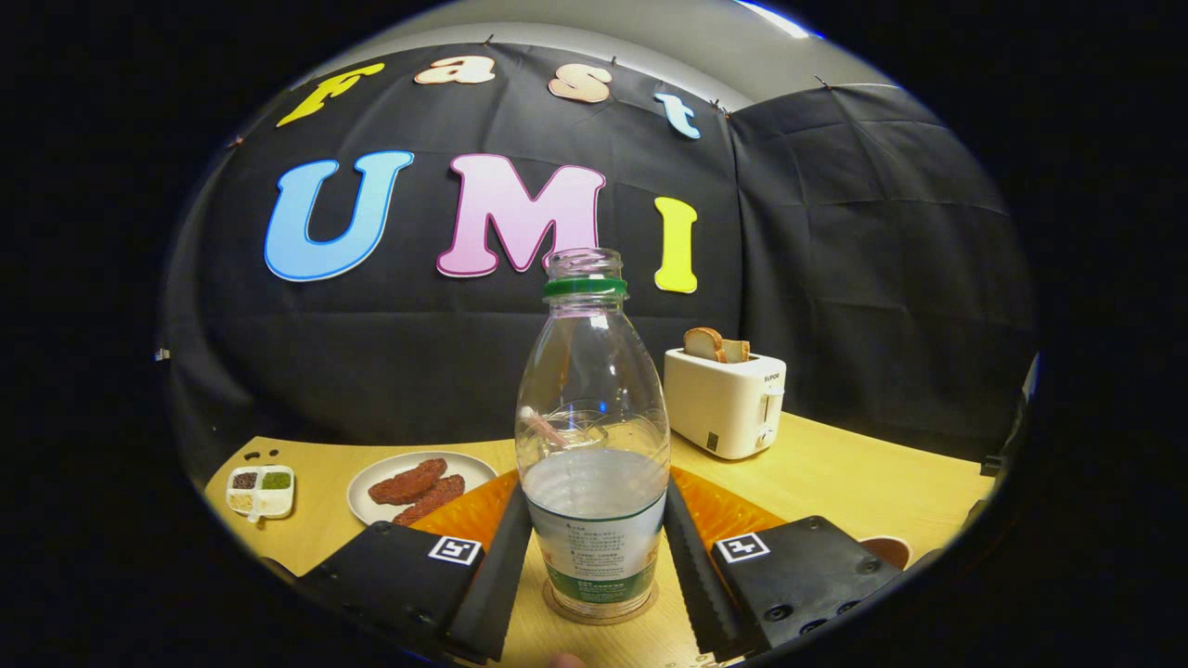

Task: Take the bottle from table, then pour the juice into the cup, finally place the bottle on the coaster

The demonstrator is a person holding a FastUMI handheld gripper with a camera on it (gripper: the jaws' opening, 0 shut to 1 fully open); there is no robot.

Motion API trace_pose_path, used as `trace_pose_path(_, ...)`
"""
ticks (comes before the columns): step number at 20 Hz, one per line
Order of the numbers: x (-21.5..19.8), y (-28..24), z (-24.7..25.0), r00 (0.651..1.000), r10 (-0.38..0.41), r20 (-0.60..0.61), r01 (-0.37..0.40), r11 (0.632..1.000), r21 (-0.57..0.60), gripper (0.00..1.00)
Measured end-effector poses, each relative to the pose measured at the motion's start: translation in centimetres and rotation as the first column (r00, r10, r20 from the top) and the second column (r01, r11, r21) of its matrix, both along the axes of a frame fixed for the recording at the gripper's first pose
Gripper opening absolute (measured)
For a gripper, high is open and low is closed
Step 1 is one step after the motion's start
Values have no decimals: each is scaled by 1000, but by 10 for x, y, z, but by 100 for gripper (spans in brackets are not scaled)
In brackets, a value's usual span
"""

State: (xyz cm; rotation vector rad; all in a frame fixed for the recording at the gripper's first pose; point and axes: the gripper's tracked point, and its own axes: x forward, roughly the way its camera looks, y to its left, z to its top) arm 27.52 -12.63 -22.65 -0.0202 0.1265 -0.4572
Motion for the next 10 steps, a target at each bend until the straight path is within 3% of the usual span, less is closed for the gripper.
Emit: trace_pose_path(10, 13, -7, -35, 999, -40, 12, 39, 999, 9, 76)
